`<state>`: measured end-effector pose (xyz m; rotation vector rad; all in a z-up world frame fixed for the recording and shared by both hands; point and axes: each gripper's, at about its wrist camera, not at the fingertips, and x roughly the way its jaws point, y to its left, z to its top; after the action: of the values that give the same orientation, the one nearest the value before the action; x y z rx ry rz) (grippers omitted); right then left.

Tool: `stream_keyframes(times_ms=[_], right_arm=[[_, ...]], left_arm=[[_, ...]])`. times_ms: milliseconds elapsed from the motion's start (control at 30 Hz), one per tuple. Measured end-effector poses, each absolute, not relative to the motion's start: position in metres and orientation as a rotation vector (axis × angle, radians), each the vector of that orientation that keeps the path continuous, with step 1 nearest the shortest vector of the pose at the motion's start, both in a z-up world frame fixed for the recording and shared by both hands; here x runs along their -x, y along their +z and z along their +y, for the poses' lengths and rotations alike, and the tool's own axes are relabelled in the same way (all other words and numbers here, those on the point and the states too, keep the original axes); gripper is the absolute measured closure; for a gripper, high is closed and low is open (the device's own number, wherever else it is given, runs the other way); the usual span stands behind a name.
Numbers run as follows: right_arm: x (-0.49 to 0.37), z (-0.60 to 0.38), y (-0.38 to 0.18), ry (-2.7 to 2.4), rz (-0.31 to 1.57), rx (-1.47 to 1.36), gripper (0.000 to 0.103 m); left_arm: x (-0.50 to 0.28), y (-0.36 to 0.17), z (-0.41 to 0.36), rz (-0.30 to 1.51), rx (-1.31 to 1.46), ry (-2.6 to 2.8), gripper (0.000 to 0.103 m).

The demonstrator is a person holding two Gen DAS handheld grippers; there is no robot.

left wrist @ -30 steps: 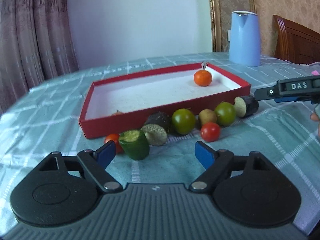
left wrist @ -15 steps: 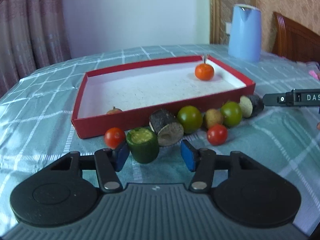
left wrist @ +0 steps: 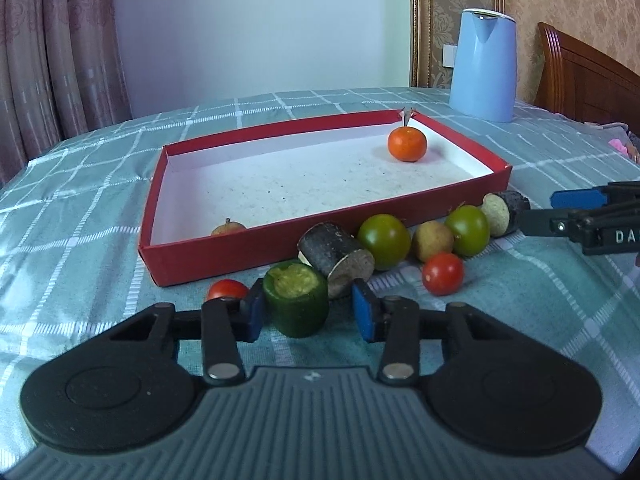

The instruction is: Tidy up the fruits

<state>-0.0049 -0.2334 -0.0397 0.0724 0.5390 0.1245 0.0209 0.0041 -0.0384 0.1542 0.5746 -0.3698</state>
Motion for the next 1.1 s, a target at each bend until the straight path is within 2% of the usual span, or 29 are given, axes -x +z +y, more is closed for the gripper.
stream_keyframes(times_ms=[167,300,400,633,1100], right_arm=[[-0.014,-0.221,-0.039,0.125,0.553,-0.067,0.031],[-0.028,-0.212,-0.046,0.138,0.619,-0.050,0.059],[-0.026,-0.211,-0.045,0.149,0.608,-0.048,0.070],[-0.021,-0.212,-0.043,0.130,0.571,-0.052,0.071],[-0.014,-0.215,-0.039,0.096,0.515,-0.052,0.071]], left_arm=[[-0.022,-0.038,0.010,0.579,-0.111,-0.375,0.068],[-0.021,-0.038,0.009,0.575,-0.119,-0.370,0.068],[-0.021,-0.038,0.009,0.573,-0.122,-0.369,0.068],[-0.020,-0.038,0.008,0.569,-0.126,-0.350,0.067],[-0.016,-0.035,0.018,0.560,-0.064,-0.358,0.076]])
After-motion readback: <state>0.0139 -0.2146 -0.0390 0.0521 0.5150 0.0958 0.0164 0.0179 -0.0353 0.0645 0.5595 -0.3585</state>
